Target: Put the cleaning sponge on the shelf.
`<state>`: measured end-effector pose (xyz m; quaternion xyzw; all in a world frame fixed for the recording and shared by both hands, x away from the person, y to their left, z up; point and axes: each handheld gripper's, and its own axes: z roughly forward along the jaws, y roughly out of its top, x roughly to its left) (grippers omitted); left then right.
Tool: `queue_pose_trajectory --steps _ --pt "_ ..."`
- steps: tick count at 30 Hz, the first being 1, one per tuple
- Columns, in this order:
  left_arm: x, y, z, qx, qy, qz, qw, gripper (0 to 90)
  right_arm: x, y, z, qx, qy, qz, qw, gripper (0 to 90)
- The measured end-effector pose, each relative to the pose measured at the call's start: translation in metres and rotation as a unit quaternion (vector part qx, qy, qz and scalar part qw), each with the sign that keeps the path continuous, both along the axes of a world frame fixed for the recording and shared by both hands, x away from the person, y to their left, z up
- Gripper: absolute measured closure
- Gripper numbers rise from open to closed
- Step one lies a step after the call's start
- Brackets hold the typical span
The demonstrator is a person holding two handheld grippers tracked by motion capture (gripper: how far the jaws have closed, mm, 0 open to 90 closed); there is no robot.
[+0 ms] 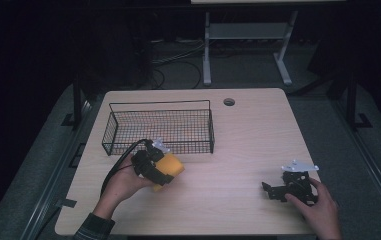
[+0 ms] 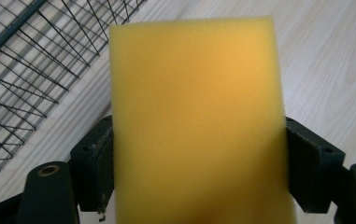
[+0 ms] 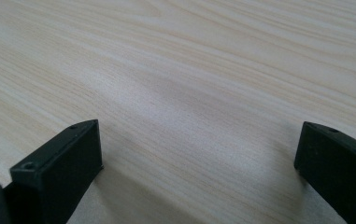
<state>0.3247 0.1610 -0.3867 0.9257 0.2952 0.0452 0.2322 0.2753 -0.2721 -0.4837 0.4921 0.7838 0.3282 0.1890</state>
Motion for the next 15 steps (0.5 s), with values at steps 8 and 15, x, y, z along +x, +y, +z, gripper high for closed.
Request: queue_pose_trajectory --steps 8,15 --pt "0.005 -0.003 0.012 -0.007 -0.002 -0.004 1.0 22.9 0.0 0.0 0.0 0.0 0.0 0.0 1.0 0.1" --pt "0.011 -0.003 0.022 -0.012 -0.005 -0.006 0.9999 22.9 0.0 0.0 0.0 0.001 0.001 0.0 1.0 0.1"
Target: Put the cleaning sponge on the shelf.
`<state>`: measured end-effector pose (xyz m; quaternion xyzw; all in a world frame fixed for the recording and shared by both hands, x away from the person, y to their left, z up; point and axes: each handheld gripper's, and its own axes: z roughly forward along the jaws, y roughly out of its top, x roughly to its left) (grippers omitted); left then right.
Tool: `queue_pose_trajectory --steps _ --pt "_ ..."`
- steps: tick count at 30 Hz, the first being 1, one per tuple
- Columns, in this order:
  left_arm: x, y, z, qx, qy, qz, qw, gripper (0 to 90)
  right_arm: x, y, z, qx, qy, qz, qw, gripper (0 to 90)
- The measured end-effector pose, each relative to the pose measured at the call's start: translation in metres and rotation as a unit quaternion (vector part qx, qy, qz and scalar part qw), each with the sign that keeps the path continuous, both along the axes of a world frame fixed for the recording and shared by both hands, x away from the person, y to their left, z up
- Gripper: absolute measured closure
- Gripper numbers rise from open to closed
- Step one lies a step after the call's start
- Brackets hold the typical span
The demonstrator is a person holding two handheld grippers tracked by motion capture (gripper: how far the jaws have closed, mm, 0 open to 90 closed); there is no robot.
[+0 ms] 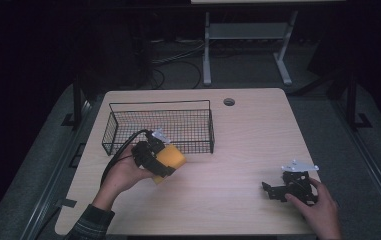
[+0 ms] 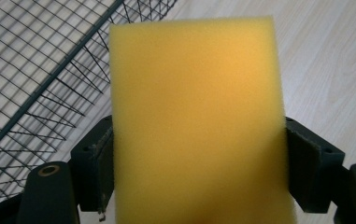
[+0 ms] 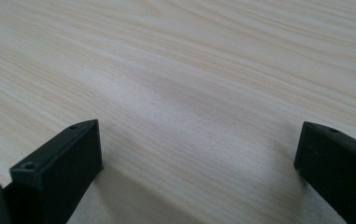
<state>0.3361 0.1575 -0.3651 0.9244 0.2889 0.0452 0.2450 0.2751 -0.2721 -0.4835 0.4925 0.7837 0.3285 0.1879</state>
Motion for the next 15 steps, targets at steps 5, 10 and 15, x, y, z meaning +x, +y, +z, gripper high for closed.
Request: queue_pose_trajectory --steps 5,10,15 --pt "0.005 0.0 0.008 -0.003 -0.002 -0.001 1.0 23.0 0.0 0.0 0.0 0.0 0.0 0.0 1.0 0.1" --pt "0.011 0.001 0.014 -0.007 -0.004 0.001 1.0 23.0 0.0 0.0 0.0 -0.001 -0.001 0.0 1.0 0.1" --pt "0.018 0.001 0.017 -0.01 -0.005 0.003 0.9999 23.0 0.0 0.0 0.0 -0.001 -0.001 0.0 1.0 0.1"
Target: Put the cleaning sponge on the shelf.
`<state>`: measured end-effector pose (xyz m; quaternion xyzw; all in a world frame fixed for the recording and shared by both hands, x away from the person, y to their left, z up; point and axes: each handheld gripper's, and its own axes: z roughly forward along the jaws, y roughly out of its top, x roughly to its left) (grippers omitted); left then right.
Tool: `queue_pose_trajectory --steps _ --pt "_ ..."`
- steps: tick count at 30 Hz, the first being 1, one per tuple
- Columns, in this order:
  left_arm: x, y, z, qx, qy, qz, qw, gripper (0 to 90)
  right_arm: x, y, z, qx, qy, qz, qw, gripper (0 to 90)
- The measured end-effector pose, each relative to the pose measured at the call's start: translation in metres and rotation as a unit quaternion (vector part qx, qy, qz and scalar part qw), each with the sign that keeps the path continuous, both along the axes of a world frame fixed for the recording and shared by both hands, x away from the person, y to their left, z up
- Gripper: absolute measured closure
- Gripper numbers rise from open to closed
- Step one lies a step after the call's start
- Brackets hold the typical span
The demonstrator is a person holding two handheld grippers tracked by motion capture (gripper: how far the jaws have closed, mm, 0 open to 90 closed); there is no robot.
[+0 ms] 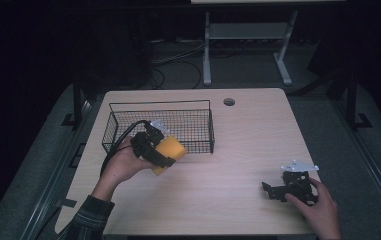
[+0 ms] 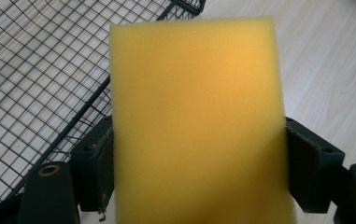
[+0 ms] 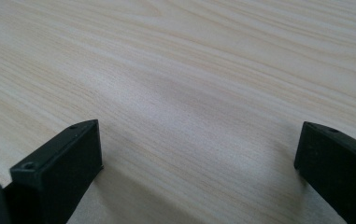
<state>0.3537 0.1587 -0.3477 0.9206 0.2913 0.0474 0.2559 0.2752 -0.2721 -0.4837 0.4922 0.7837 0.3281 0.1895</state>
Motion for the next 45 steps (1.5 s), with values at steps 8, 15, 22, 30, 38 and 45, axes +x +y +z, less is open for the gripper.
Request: queue_pose_trajectory --steps 8,15,22,30,38,45 --pt "0.012 -0.001 0.007 0.002 -0.006 0.003 1.0 23.0 0.0 0.0 0.0 0.0 0.001 0.0 1.0 0.1" --pt "0.022 0.0 0.013 0.005 -0.009 0.005 0.9999 23.0 0.0 0.0 0.0 0.0 0.0 0.0 1.0 0.1" --pt "0.037 0.0 0.015 0.006 -0.012 0.013 0.9998 23.0 0.0 0.0 0.0 0.002 0.001 0.0 1.0 0.1" --pt "0.054 0.005 0.012 0.01 -0.012 0.035 0.9993 23.1 0.0 0.0 0.0 0.0 0.0 0.0 1.0 0.1" --pt "0.074 0.015 0.01 0.014 -0.017 0.063 0.9978 23.1 0.0 0.0 0.0 0.001 0.0 0.0 1.0 0.1" --pt "0.085 0.023 0.008 0.025 -0.024 0.08 0.9962 23.1 0.0 0.0 0.0 0.001 0.001 0.0 1.0 0.1"
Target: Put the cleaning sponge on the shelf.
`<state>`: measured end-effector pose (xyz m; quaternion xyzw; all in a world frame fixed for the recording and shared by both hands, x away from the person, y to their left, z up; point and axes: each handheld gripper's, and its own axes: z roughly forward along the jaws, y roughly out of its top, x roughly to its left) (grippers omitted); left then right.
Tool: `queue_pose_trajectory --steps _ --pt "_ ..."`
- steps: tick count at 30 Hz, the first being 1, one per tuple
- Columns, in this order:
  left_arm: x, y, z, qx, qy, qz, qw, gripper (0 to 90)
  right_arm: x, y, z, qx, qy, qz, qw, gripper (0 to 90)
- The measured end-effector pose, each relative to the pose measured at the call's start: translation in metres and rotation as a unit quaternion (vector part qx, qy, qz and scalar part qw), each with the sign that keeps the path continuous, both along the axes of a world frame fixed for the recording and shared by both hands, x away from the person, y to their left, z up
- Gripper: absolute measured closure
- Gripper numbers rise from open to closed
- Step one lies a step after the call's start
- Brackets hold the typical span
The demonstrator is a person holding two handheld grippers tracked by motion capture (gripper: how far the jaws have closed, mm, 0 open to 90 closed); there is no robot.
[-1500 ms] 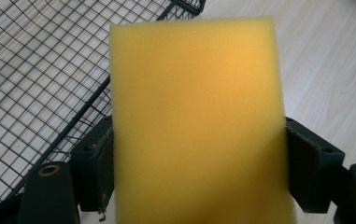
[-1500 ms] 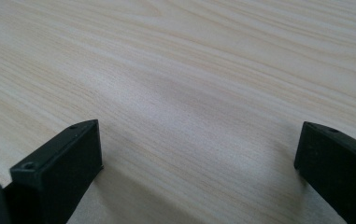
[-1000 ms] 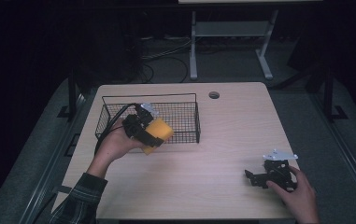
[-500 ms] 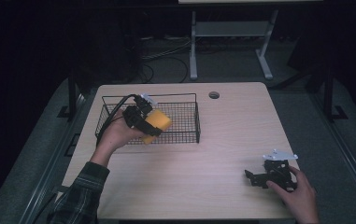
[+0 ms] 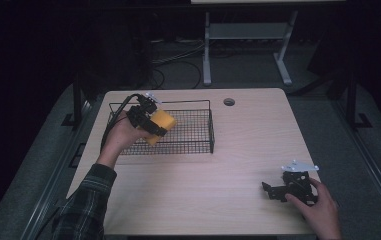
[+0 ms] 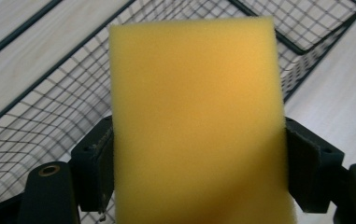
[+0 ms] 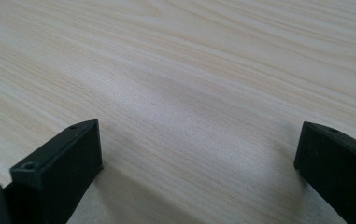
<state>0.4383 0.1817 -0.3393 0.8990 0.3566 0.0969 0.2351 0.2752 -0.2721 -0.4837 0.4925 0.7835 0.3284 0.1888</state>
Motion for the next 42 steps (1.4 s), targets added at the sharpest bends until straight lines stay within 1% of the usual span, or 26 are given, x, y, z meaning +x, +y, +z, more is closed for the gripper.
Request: queue_pose_trajectory --steps 1,2,3,5,9,10,12,18,22,24,25,29,31,34,36,38,39,42 --pt "0.004 0.004 0.0 0.005 -0.002 0.005 1.0 23.1 0.0 0.0 0.0 0.0 0.0 0.0 1.0 0.1" --pt "0.004 0.004 0.0 0.005 -0.002 0.005 1.0 23.1 0.0 0.0 0.0 0.0 0.0 0.0 1.0 0.1" --pt "0.007 0.008 -0.001 0.007 -0.004 0.013 0.9999 23.2 0.0 0.0 0.0 0.0 0.0 0.0 1.0 0.1" --pt "0.009 0.012 -0.001 0.011 -0.006 0.017 0.9998 23.2 0.0 0.0 0.0 0.0 0.0 0.0 1.0 0.1" --pt "0.015 0.021 -0.001 0.007 -0.013 0.023 0.9996 23.1 0.0 0.0 0.0 0.0 0.0 0.0 1.0 0.1" --pt "0.015 0.021 -0.001 0.007 -0.013 0.023 0.9996 23.2 0.0 0.0 0.0 0.0 0.0 0.0 1.0 0.1" --pt "0.018 0.027 -0.002 0.004 -0.014 0.028 0.9995 23.2 0.0 0.0 0.0 -0.001 0.0 0.0 1.0 0.1" --pt "0.023 0.039 -0.006 0.015 -0.014 0.037 0.9991 23.2 0.0 0.0 0.0 0.001 0.0 0.0 1.0 0.1" --pt "0.028 0.05 -0.009 0.011 -0.02 0.049 0.9986 23.2 0.0 0.0 0.0 0.001 0.0 0.0 1.0 0.1" --pt "0.03 0.053 -0.01 0.011 -0.019 0.051 0.9985 23.2 0.0 0.0 0.0 0.001 0.0 0.0 1.0 0.1" --pt "0.032 0.057 -0.013 0.015 -0.018 0.054 0.9983 23.1 0.0 0.0 0.0 0.001 0.0 0.0 1.0 0.1" --pt "0.034 0.063 -0.017 0.021 -0.015 0.06 0.9979 23.1 0.0 0.0 0.0 0.001 0.0 0.0 1.0 0.1" --pt "0.036 0.068 -0.021 0.027 -0.011 0.067 0.9973 23.1 0.0 0.0 0.0 0.001 0.0 0.0 1.0 0.1" --pt "0.038 0.073 -0.024 0.028 -0.01 0.07 0.9971 23.2 0.0 0.0 0.0 0.001 0.0 0.0 1.0 0.1" --pt "0.04 0.078 -0.03 0.028 -0.005 0.079 0.9964 23.2 0.0 0.0 0.0 0.001 0.0 0.0 1.0 0.1" --pt "0.041 0.08 -0.032 0.028 -0.005 0.08 0.9964 23.2 0.0 0.0 0.0 0.001 0.0 0.0 1.0 0.1" --pt "0.041 0.082 -0.036 0.03 -0.003 0.083 0.9961 23.2 0.0 0.0 0.0 0.001 0.0 0.0 1.0 0.1" --pt "0.042 0.085 -0.039 0.031 0.0 0.086 0.9958 23.2 0.0 0.0 0.0 0.001 0.0 0.0 1.0 0.1"
